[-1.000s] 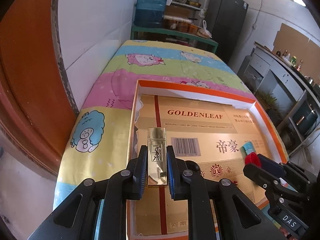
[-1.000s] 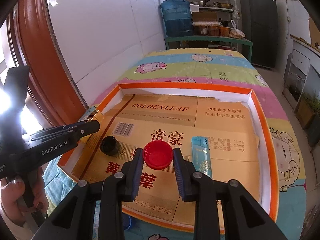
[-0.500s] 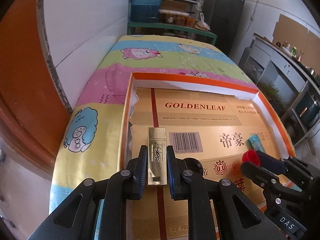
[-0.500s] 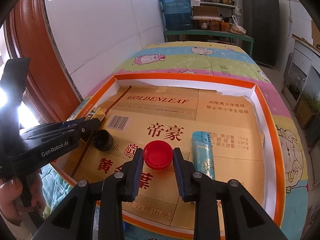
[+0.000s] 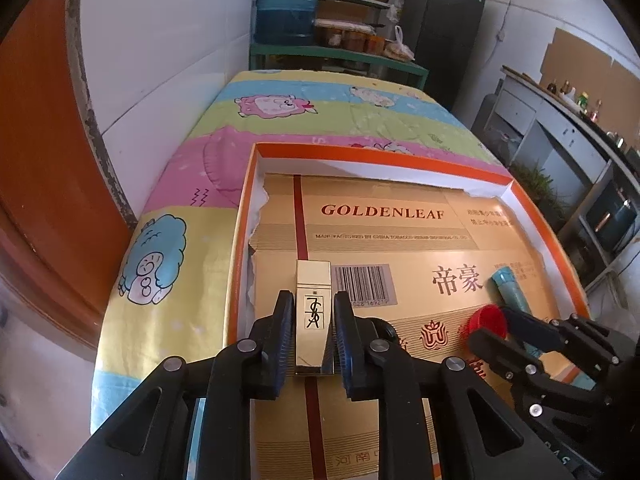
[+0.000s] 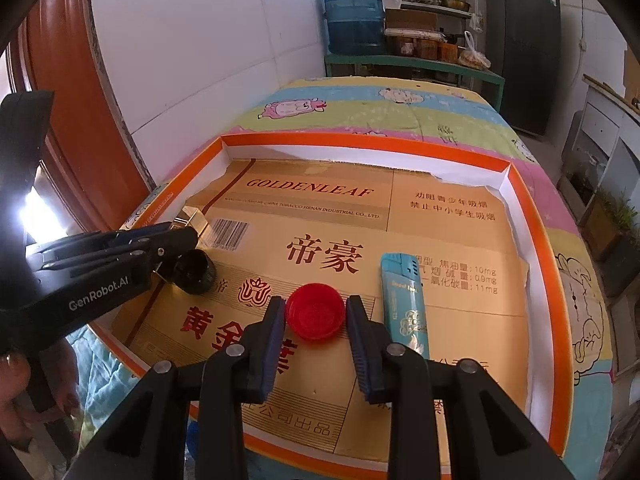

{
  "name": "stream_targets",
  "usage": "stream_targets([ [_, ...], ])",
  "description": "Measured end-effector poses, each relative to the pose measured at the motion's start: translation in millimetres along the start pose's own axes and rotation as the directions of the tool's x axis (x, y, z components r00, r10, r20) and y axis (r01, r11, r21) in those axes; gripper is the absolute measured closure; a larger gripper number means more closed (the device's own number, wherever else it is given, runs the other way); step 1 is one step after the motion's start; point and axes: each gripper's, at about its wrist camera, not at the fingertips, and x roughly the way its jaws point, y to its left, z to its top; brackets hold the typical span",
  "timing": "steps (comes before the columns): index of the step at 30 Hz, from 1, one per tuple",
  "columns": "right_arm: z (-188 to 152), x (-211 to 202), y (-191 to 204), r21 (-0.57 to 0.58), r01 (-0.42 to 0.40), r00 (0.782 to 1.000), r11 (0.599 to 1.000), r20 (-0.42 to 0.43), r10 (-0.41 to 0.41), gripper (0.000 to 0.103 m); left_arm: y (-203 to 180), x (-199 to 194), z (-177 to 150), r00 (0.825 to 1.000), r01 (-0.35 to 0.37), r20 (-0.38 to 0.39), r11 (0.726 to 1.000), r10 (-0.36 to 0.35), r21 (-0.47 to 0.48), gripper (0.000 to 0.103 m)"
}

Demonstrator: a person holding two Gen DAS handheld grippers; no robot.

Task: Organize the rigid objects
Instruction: 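Open the left tool to set the gold tube down while the right tool releases the red cap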

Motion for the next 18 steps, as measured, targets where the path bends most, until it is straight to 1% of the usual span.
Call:
stream_targets([
  [1,-0.1,-0.2,-0.2,0.001,0.000,1.000,1.000,0.001,0.000,0.069,0.4,-1.2,0.3,1.000,0.003,0.005,1.000,-0.003,-0.003,0.077],
  [2,-0.3,-0.4,-0.5,0.003,0.001,1.000,1.000,0.002,-0.001,0.063,1.3,-3.1,0.7,1.000,0.008,0.011,1.000,-0.007,-0.008,0.074],
  [3,-0.4,-0.4,-0.5,0.004,0.003,1.000,1.000,0.002,-0.003,0.059,2.6,-5.3,0.7,1.000,0.011,0.017,1.000,-0.011,-0.011,0.066],
  [4,-0.6,-1.1,-0.6,0.005,0.005,1.000,1.000,0.004,-0.005,0.054,2.9,-8.4,0.8,0.999,0.020,0.027,1.000,-0.020,-0.013,0.061],
  [7,-1.3,-4.1,-0.4,0.008,0.004,1.000,1.000,0.013,-0.004,0.053,-0.8,-13.5,0.5,0.999,0.023,0.035,1.000,-0.023,-0.004,0.053],
  [9,-1.4,-6.1,-0.3,0.009,0.006,1.000,1.000,0.015,-0.006,0.053,-3.8,-17.9,-0.3,0.999,0.010,0.045,1.000,-0.011,0.007,0.052],
  [14,-3.3,-15.1,-1.4,0.020,0.011,1.000,1.000,0.028,-0.011,0.053,-7.8,-32.5,-2.9,0.998,0.017,0.064,1.000,-0.018,0.019,0.051],
  [16,-5.3,-21.3,-2.9,0.031,0.010,0.999,0.999,0.037,-0.011,0.053,-9.3,-38.3,-4.7,0.998,-0.002,0.071,1.000,0.000,0.027,0.040],
  [18,-7.9,-27.8,-5.0,0.047,0.011,0.999,0.999,0.044,-0.013,0.052,-10.3,-45.6,-7.6,0.996,-0.016,0.084,0.999,0.013,0.034,0.039],
])
